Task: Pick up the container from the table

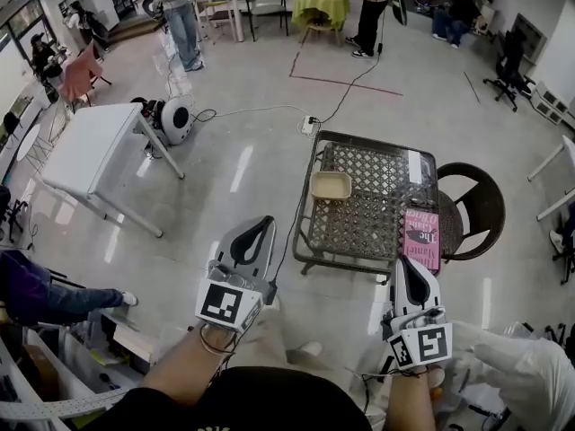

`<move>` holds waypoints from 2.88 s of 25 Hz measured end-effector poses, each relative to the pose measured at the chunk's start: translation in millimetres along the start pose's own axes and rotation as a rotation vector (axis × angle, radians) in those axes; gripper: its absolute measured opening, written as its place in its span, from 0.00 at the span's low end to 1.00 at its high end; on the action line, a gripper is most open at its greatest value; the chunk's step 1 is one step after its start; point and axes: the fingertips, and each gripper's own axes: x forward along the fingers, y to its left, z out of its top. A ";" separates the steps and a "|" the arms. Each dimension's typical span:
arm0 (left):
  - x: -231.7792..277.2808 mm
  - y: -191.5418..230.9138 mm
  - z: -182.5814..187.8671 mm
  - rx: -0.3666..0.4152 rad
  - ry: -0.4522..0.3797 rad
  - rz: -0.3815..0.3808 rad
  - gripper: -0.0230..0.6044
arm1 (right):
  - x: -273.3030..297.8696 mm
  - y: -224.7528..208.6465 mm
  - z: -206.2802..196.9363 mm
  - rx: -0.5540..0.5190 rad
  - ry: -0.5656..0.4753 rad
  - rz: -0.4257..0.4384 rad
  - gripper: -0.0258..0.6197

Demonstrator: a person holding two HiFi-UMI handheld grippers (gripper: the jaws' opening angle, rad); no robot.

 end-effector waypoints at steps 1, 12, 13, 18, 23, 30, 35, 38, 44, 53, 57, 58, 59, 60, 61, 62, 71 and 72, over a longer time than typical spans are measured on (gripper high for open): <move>2.3 2.3 -2.7 0.003 0.005 -0.003 0.05 | 4.2 -0.9 -1.7 0.005 0.002 -0.003 0.06; 48.4 63.8 -21.4 -0.011 0.014 -0.039 0.05 | 76.6 -1.7 -9.9 0.011 0.017 -0.045 0.06; 54.1 69.5 -23.6 -0.013 0.016 -0.045 0.05 | 83.9 -2.4 -10.8 0.013 0.018 -0.051 0.06; 83.5 92.5 -32.9 -0.026 0.018 -0.079 0.05 | 117.7 -7.8 -14.4 0.020 0.026 -0.075 0.06; 105.2 116.3 -35.6 -0.039 0.005 -0.102 0.05 | 146.1 -10.3 -16.0 0.020 0.035 -0.101 0.06; 130.7 138.1 -46.8 -0.048 0.026 -0.119 0.05 | 175.6 -15.3 -15.0 0.023 0.035 -0.133 0.06; 144.7 146.0 -47.3 -0.055 0.016 -0.168 0.05 | 191.3 -15.3 -9.0 0.018 0.036 -0.168 0.06; 148.0 161.4 -47.6 -0.060 0.007 -0.172 0.05 | 198.9 -10.8 -5.9 0.025 0.031 -0.179 0.06; 150.6 184.9 -49.2 -0.081 -0.005 -0.149 0.05 | 204.6 -5.2 -4.6 0.007 0.038 -0.184 0.06; 163.5 179.2 -55.5 -0.077 0.008 -0.145 0.05 | 216.6 -21.1 -8.5 -0.005 0.049 -0.175 0.06; 174.2 181.5 -58.0 -0.083 0.016 -0.113 0.05 | 227.7 -32.1 -10.0 -0.007 0.055 -0.146 0.06; 177.4 181.4 -58.5 -0.085 0.017 -0.108 0.05 | 230.6 -35.2 -10.6 -0.007 0.057 -0.141 0.06; 180.6 180.8 -58.8 -0.085 0.016 -0.107 0.05 | 233.6 -38.5 -11.1 -0.005 0.057 -0.138 0.06; 184.1 179.7 -59.2 -0.084 0.016 -0.108 0.05 | 236.4 -42.1 -11.8 -0.003 0.056 -0.136 0.06; 187.5 178.7 -59.7 -0.084 0.018 -0.108 0.05 | 239.0 -45.6 -12.5 0.001 0.055 -0.134 0.06; 190.9 178.4 -60.5 -0.088 0.020 -0.106 0.05 | 241.6 -48.9 -13.7 0.004 0.056 -0.132 0.06; 226.9 177.0 -79.5 -0.120 0.051 -0.074 0.05 | 264.2 -84.0 -26.2 -0.009 0.070 -0.112 0.06; 231.5 174.3 -80.4 -0.122 0.055 -0.074 0.05 | 265.7 -89.8 -26.7 -0.006 0.070 -0.111 0.06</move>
